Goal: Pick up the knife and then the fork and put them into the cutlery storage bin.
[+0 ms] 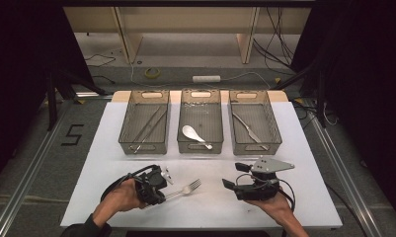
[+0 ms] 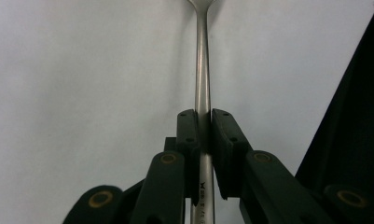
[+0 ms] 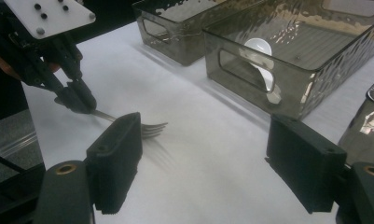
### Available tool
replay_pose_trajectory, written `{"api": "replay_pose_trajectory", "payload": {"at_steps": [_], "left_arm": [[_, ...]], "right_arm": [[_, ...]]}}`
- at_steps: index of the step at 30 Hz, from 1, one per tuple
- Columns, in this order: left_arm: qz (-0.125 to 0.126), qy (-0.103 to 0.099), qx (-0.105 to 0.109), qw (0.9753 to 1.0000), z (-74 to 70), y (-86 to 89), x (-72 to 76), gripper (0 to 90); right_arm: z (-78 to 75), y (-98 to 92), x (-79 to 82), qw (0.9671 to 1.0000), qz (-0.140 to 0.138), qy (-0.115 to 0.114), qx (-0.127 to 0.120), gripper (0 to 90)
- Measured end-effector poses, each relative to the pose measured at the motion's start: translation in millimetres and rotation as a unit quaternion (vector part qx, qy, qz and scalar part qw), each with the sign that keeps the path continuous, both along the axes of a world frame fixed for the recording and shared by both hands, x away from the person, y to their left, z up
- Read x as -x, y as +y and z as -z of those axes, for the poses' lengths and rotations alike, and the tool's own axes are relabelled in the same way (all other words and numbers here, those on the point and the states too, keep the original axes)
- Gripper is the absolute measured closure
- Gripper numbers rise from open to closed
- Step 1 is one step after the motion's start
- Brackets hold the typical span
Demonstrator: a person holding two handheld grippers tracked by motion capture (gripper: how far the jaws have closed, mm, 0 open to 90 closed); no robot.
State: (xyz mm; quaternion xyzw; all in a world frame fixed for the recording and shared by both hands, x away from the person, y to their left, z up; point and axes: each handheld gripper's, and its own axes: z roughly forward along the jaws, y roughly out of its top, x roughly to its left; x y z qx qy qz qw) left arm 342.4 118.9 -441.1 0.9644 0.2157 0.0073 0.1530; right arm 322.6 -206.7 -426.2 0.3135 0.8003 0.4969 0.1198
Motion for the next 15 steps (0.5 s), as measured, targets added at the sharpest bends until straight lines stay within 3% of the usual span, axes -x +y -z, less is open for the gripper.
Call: {"api": "replay_pose_trajectory", "payload": {"at_steps": [4,9,15], "left_arm": [[0.003,0.003,0.01,0.9999,-5.7,-3.6,-2.9,81.6],[0.008,0.004,0.013,0.9999,-10.3,-11.4,-7.3,81.5],[0.022,0.008,0.011,0.9997,-16.0,-25.2,-13.9,81.5]], "right_arm": [[-0.5,8.3,2.7,0.9999,-0.015,-0.003,0.002,27.7],[-2.9,25.2,10.0,0.9982,-0.049,-0.028,0.02,27.6],[0.2,48.9,16.0,0.9921,-0.088,-0.064,0.063,27.6]]}}
